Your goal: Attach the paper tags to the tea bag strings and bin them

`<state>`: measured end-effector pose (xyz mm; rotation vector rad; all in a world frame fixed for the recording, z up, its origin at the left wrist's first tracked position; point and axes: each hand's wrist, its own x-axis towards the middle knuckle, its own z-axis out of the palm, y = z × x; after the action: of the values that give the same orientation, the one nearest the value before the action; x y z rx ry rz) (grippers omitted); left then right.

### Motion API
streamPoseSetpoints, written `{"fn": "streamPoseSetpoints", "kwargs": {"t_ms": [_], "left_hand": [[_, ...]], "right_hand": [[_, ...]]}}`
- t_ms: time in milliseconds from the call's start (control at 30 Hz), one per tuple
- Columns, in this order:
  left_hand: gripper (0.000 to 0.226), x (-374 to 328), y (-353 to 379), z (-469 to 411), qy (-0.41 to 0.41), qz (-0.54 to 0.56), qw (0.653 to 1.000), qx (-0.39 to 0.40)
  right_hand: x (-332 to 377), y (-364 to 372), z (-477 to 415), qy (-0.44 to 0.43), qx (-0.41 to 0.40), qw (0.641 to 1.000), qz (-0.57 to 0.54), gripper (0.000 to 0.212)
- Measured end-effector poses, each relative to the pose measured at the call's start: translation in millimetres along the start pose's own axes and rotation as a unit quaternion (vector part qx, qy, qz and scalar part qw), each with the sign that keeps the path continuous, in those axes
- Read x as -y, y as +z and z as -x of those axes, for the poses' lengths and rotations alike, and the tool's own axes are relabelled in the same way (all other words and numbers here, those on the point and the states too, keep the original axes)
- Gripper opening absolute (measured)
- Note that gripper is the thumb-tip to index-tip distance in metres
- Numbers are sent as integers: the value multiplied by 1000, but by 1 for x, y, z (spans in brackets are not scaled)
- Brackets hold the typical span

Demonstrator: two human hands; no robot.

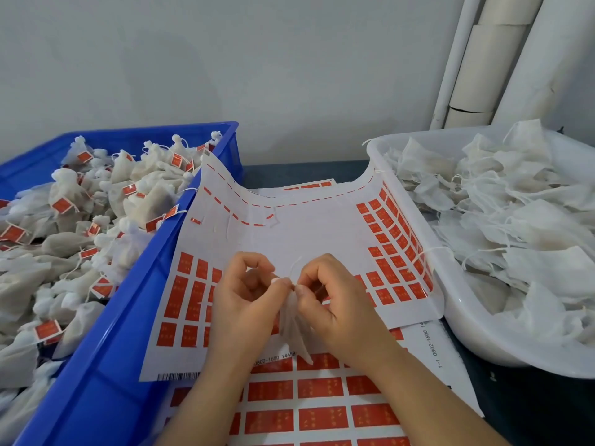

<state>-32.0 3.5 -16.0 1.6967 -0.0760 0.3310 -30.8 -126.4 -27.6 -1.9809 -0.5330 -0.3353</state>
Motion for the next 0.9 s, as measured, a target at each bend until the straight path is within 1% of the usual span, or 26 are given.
{"fn": "streamPoseSetpoints", "kwargs": {"t_ms": [67, 167, 300, 400, 467, 567, 633, 667, 733, 767, 800, 900], "left_hand": [[26, -1, 1, 1, 38, -42, 998, -5], [31, -6, 2, 4, 78, -66, 995, 19], [33, -6, 2, 5, 102, -92, 990, 11], [31, -4, 3, 6, 116, -120, 986, -6], [29, -4, 3, 6, 116, -126, 985, 1], [24, -5, 5, 6, 65, -89, 993, 41], [23, -6, 4, 4, -6, -34, 996, 78], [23, -7, 2, 3, -47, 10, 994, 102], [21, -10, -1, 1, -124, 136, 970, 160], [21, -11, -2, 0, -151, 192, 953, 180], [22, -12, -3, -1, -168, 225, 941, 191], [24, -10, -4, -3, -186, 240, 933, 194]], "right_hand": [[0, 0, 0, 3, 0, 1000, -1, 11], [-1, -1, -1, -4, -9, 1000, -17, 13], [-1, -2, -2, -7, -19, 1000, -13, 12], [0, -3, -2, -13, -36, 999, -9, 7], [0, -3, -2, -14, -46, 999, 2, 8], [0, -3, -3, -15, -50, 998, 23, 4], [1, -3, -4, -19, -52, 998, 31, 3], [1, -4, -4, -21, -52, 998, 32, 3], [2, -5, -4, -26, -49, 998, 30, 4], [2, -5, -4, -28, -47, 998, 28, 4], [2, -5, -4, -28, -46, 998, 23, 4], [3, -6, -3, -21, -54, 998, -1, 6]]}}
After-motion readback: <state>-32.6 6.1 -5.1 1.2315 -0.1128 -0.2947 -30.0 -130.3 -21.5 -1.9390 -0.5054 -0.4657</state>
